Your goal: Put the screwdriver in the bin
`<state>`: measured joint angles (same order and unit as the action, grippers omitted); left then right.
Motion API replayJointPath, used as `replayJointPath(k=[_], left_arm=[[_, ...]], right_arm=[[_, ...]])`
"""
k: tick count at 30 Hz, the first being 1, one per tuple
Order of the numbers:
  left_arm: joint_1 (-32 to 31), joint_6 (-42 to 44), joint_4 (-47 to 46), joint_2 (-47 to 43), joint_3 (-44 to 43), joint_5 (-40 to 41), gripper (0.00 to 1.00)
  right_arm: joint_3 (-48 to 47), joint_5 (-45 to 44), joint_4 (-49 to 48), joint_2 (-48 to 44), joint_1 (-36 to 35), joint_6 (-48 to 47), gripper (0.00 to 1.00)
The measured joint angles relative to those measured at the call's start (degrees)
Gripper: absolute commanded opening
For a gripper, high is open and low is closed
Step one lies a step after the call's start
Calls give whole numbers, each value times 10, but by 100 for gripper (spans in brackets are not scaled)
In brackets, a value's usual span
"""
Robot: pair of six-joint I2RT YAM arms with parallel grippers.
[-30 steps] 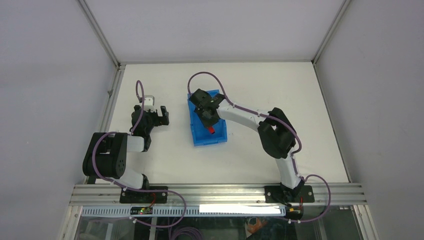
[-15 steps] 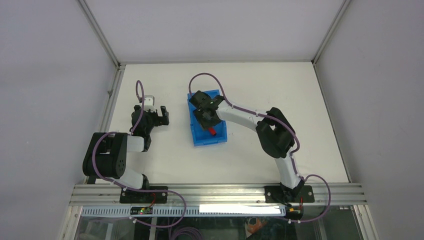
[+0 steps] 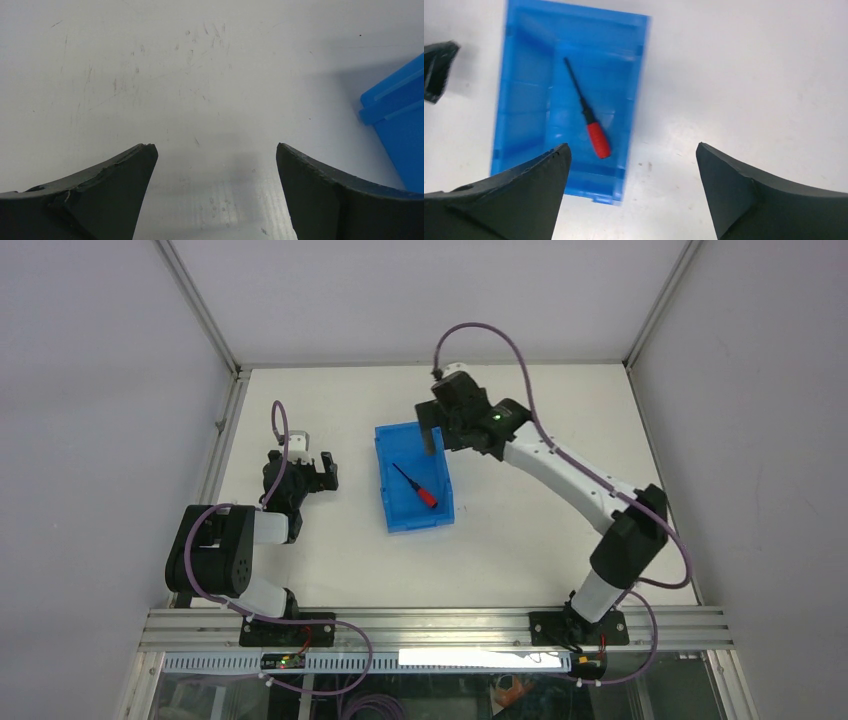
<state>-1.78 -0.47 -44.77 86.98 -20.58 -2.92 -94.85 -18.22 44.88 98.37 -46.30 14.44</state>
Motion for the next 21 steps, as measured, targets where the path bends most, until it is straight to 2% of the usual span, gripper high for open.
replayJointPath(k=[3, 8, 15, 21], left_arm=[[0, 0, 0, 0, 0, 0, 99], [0, 0, 0, 0, 0, 0, 99], [0, 0, 0, 0, 0, 0, 99], [0, 0, 0, 0, 0, 0, 99]], right_arm=[[45, -5, 2, -58, 53, 6, 99], [138, -4, 16, -145, 183, 7, 99], [208, 16, 30, -241, 350, 0, 99], [236, 35, 25, -294, 366, 0, 99]])
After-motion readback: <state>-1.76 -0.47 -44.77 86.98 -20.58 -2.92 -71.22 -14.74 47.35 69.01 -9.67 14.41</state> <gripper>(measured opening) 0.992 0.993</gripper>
